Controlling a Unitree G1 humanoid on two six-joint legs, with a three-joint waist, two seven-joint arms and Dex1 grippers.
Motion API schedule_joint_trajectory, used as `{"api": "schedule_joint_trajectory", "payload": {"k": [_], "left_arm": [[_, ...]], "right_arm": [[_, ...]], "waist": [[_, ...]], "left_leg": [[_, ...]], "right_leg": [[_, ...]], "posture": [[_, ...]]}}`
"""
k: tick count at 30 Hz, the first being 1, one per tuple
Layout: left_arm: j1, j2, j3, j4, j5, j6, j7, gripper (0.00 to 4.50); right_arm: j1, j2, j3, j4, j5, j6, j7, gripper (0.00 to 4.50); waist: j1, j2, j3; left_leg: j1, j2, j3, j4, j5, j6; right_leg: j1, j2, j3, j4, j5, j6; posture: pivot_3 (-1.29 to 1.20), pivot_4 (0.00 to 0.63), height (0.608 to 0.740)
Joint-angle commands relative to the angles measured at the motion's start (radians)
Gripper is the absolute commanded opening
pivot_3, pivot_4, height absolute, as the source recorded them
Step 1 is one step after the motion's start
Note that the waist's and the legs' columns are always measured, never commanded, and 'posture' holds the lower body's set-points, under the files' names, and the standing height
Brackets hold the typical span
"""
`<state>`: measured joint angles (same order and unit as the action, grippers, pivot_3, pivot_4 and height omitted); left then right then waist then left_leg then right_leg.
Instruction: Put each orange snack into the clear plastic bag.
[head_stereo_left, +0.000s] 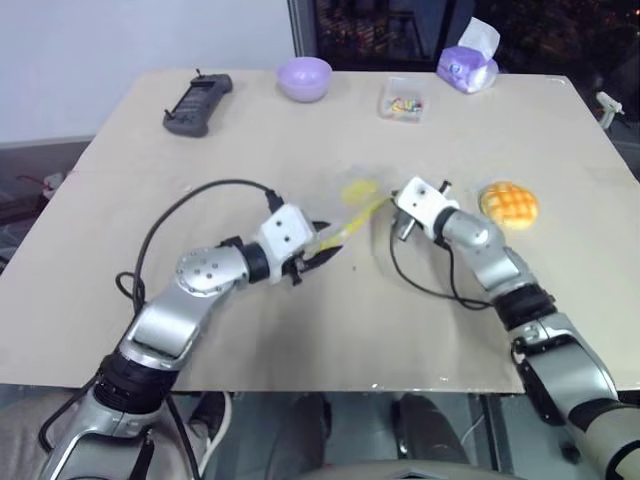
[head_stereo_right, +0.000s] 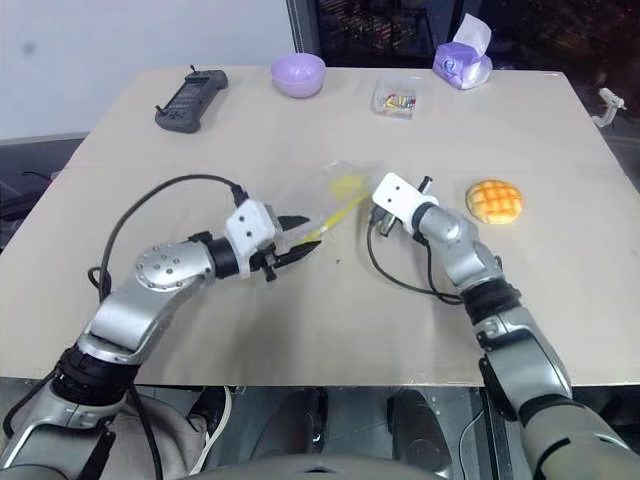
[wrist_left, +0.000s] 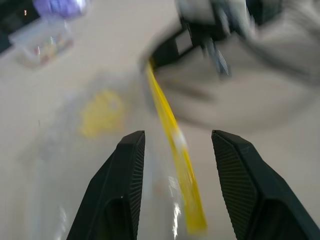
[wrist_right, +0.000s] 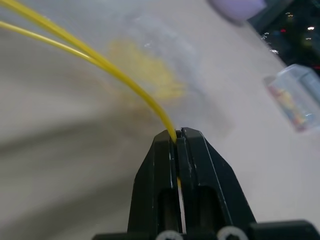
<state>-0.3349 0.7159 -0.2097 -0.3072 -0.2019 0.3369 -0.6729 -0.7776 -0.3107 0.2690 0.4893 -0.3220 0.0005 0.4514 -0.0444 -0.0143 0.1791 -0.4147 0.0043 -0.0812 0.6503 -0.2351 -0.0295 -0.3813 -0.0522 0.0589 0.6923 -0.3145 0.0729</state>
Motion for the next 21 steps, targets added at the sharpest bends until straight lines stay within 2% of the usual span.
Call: {"api": "schedule_joint_trajectory", "payload": {"k": [1,8,14,21], "left_arm": [[0.01,0.009,-0.008,0.018,0.123,-0.1,0.031,2.23],[0.004,-0.058,0.0,0.087,0.294,-0.198,0.14,2.23],[0.008,-0.155,0.017,0.055,0.244,-0.188,0.119,2.23],[0.011,-0.156,0.022,0.07,0.283,-0.196,0.113,2.23]], "right_arm": [[-0.017,-0.001,-0.005,-0.07,-0.039,0.05,-0.052,0.0],[0.035,0.0,0.011,-0.209,-0.076,0.137,-0.044,0.0],[0.064,0.009,0.042,-0.263,-0.143,0.213,-0.08,0.0],[0.066,0.027,0.054,-0.294,-0.16,0.251,-0.082,0.0]], "waist": [[0.004,0.0,0.0],[0.004,0.0,0.0],[0.002,0.0,0.0],[0.001,0.0,0.0]], "left_leg": [[0.0,0.0,0.0,0.0,0.0,0.0],[-0.001,-0.001,-0.001,0.0,-0.002,0.004],[-0.001,-0.001,0.0,0.001,-0.002,0.004],[0.0,0.0,-0.001,0.001,-0.002,0.004]], "right_leg": [[0.0,0.0,0.0,0.0,0.0,0.0],[0.0,-0.001,-0.001,0.0,0.0,0.0],[0.0,-0.001,-0.001,0.001,0.0,0.0],[0.0,0.0,-0.001,0.001,0.0,0.0]], "posture": [[0.0,0.15,0.74],[0.0,0.15,0.74],[0.0,0.15,0.74],[0.0,0.15,0.74]]}}
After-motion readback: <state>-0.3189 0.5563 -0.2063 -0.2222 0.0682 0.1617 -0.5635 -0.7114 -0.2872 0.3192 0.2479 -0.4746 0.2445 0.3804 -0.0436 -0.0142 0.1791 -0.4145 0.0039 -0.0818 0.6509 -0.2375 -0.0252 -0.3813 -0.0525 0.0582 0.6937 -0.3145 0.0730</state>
